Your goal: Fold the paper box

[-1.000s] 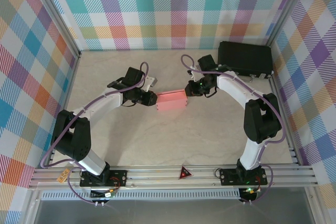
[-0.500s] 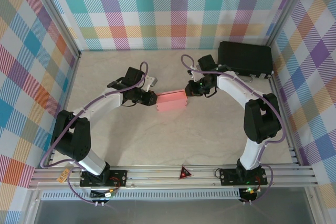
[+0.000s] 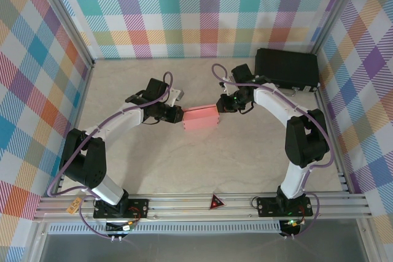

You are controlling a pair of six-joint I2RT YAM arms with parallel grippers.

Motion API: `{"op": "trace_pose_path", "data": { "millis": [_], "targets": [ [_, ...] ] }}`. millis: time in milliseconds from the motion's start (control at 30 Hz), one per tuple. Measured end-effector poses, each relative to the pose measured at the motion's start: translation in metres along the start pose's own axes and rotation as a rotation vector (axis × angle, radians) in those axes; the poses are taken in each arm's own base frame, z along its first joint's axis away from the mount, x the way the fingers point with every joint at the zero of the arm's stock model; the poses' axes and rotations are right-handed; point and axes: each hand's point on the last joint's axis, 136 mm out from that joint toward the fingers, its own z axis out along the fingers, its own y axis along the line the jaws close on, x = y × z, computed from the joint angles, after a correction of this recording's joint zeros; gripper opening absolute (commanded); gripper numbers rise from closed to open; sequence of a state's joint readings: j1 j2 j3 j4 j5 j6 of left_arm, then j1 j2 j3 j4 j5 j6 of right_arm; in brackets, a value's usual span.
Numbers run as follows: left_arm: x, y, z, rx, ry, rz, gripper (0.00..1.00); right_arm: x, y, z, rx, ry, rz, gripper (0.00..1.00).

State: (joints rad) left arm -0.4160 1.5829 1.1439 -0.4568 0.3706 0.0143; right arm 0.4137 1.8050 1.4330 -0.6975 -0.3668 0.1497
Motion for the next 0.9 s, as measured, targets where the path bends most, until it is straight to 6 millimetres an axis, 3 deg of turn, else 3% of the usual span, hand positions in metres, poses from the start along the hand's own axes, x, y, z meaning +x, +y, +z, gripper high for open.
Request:
{"op": "trace_pose_path", "data": {
  "millis": [900],
  "targets": [
    [-0.0044, -0.004, -0.0002, 0.024, -0.017, -0.017, 0.15, -0.0002, -0.0001, -0.0001, 0.001, -0.001, 0.0, 0.13]
  ]
}}
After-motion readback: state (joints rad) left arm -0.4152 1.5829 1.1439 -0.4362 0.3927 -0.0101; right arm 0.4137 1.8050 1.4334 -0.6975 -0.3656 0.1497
